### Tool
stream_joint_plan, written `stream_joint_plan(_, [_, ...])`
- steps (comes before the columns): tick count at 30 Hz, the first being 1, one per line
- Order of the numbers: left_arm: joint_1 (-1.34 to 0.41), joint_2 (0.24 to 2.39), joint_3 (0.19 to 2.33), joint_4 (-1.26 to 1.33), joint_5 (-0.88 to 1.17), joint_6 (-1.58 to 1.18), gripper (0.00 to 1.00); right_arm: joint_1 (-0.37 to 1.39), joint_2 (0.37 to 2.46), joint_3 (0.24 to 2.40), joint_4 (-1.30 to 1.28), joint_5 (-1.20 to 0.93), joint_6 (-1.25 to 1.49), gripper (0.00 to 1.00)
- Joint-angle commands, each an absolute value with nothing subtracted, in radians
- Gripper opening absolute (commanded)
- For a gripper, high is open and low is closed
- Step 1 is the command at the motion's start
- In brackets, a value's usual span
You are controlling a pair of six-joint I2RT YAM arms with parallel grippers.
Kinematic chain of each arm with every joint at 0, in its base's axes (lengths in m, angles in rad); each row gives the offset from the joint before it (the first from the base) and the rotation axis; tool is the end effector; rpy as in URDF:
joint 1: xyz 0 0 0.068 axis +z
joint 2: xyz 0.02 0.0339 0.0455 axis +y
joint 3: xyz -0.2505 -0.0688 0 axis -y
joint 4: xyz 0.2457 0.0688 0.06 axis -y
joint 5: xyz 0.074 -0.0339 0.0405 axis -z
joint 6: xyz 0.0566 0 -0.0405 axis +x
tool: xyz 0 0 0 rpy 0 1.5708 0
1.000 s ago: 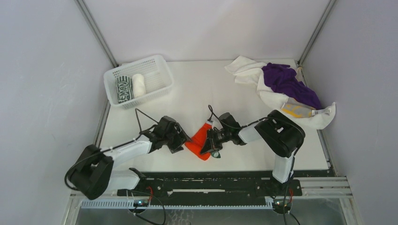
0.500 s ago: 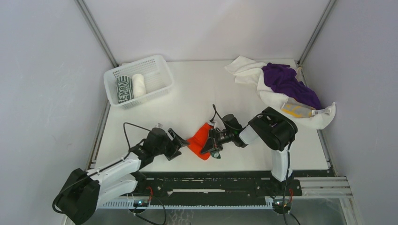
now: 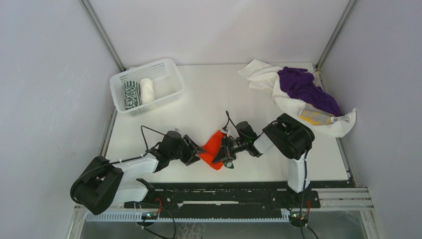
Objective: Roll the towels
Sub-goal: Roll the towel at the center of the board.
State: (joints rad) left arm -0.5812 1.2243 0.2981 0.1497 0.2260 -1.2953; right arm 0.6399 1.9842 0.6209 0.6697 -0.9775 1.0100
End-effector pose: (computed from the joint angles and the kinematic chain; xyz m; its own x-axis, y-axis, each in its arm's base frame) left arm 0.1791 -0.1328 0.0983 -0.8028 -0.5947 -0.0429 -0.3817 0.5679 -0.7292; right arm 0.2216 0.2235 0.0473 -0.9885 -0.1456 0.0399 -0.0153 0.3593 0.9331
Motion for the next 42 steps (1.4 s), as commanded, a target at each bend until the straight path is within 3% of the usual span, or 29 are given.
stream_joint_plan(1, [-0.578,1.271,0.304,0.067,0.202,-1.274,0.59,0.634,1.989,0.599,0.591,-0.884,0.994,0.12])
stream_joint_plan(8, [-0.575,1.138,0.262,0.056,0.149,-1.292,0.7,0.632,1.997,0.598,0.597,-0.887,0.997,0.12])
stream_joint_plan(14, [-0.551,1.006,0.188,0.069,0.143,-1.327,0.72,0.63,1.999,0.599,0.607,-0.889,1.007,0.12])
stream_joint_plan(29, [-0.552,1.299,0.286,0.083,0.202,-1.258,0.49,0.632,1.98,0.599,0.589,-0.881,1.005,0.12])
stream_joint_plan(35, [-0.556,1.368,0.308,0.039,0.196,-1.25,0.48,0.636,1.962,0.613,0.536,-0.87,0.973,0.12])
stream_joint_plan(37, [-0.557,1.382,0.318,0.006,0.187,-1.249,0.47,0.635,1.944,0.619,0.505,-0.863,0.955,0.16])
stream_joint_plan(42, [-0.56,1.404,0.336,-0.059,0.164,-1.239,0.45,0.653,1.825,0.659,0.297,-0.784,0.837,0.36])
